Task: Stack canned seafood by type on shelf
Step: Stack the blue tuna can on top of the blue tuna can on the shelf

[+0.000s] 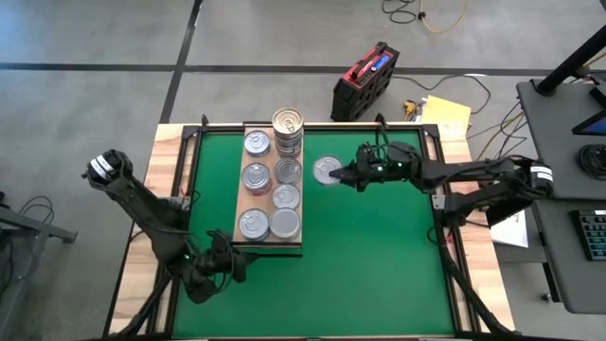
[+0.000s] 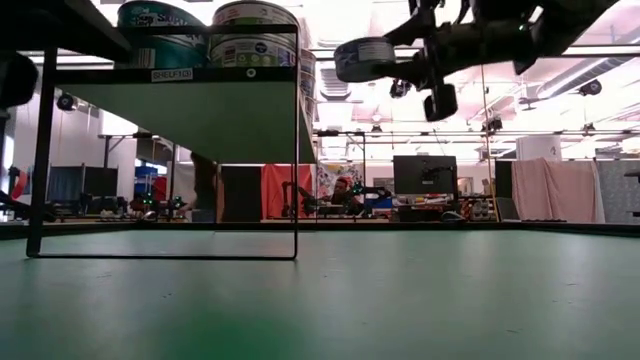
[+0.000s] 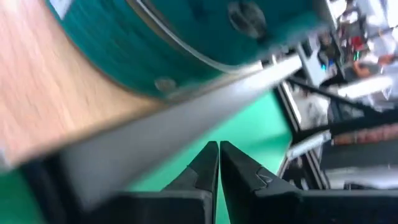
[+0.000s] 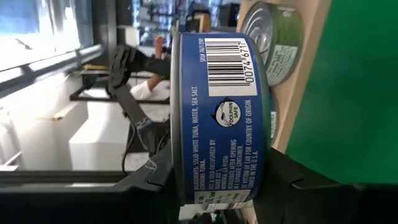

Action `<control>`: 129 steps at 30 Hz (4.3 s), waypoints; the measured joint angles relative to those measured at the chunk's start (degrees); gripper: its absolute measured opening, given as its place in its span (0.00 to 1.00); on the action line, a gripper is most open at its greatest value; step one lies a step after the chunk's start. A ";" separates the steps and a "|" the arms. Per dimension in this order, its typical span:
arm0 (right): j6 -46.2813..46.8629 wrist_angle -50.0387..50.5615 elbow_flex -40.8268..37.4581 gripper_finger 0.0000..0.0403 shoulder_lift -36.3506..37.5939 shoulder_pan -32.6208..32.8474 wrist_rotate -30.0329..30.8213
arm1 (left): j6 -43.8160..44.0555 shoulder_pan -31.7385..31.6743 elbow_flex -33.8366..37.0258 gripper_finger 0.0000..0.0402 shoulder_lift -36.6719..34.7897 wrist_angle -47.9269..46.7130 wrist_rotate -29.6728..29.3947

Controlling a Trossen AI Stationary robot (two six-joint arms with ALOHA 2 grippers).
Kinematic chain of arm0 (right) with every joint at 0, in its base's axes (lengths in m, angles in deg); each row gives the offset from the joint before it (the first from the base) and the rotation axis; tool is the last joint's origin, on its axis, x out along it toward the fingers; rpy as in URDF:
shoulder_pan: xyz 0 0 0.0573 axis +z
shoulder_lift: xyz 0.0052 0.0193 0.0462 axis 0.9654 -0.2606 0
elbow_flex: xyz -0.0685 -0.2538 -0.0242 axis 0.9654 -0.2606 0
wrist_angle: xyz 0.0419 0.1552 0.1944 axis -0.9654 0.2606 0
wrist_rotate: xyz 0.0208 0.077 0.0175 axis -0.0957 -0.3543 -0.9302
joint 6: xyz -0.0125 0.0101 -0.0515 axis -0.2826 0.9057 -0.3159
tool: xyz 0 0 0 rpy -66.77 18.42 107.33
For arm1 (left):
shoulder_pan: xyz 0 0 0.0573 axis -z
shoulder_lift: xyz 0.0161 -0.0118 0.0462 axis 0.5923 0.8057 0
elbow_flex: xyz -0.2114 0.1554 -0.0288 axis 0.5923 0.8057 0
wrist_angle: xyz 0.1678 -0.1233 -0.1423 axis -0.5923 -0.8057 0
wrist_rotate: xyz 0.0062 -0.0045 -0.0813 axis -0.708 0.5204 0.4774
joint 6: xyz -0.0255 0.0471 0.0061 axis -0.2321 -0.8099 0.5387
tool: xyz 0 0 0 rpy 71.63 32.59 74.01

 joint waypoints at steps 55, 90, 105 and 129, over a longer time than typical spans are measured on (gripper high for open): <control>-9.01 29.54 31.39 0.32 -22.33 3.69 -10.04 | -18.07 3.44 0.00 0.00 -6.85 -8.30 39.24; -8.92 26.25 36.60 0.32 -28.61 3.94 -10.70 | -16.52 3.44 0.00 0.00 -6.83 -8.34 34.84; -9.52 26.83 36.68 0.38 -28.61 4.69 -11.26 | -18.03 3.42 0.00 0.00 -6.83 -8.40 34.78; -13.13 34.54 42.53 0.55 -28.52 4.95 -11.69 | -18.05 3.44 0.00 0.00 -6.81 -9.17 31.72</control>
